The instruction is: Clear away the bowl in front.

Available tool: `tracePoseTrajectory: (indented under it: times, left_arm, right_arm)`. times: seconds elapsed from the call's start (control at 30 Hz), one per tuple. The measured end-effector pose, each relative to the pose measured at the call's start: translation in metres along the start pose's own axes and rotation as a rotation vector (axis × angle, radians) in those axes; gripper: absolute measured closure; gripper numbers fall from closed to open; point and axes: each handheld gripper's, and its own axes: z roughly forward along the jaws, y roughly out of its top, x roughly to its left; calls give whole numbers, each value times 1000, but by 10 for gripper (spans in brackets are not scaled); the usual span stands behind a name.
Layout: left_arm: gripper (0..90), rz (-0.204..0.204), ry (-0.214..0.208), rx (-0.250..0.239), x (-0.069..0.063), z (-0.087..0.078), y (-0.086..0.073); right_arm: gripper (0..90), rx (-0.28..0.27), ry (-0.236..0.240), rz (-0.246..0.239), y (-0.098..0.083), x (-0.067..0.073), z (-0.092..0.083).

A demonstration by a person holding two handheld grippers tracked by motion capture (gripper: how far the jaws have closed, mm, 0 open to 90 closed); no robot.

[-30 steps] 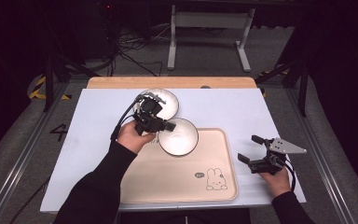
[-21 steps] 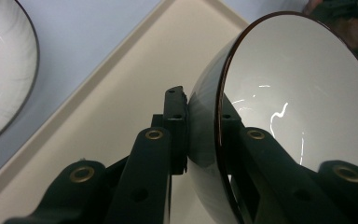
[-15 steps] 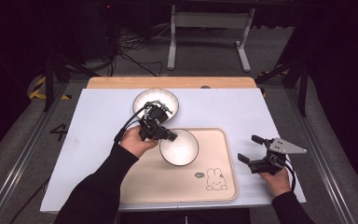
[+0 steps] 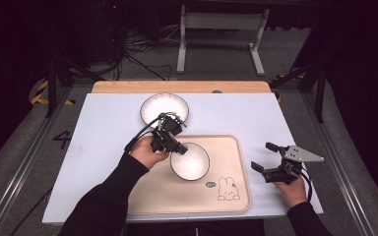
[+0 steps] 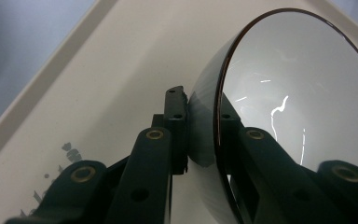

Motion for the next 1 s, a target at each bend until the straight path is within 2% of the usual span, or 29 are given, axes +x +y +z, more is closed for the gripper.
tracePoseTrajectory:
  times: [0.37,0.63,0.8,1.0]
  left_arm:
    - [809,7,-17,27,2,12,-2]
    - [809,22,-9,54,3,18,-2]
    - [808,16,-3,59,4,21,-1]
    - [809,4,-4,40,8,22,-2]
  right_arm:
    - [6,0,0,5,0,0,0]
    - [6,-2,1,7,0,0,0]
    - [6,-2,1,7,0,0,0]
    - [6,-3,1,6,0,0,0]
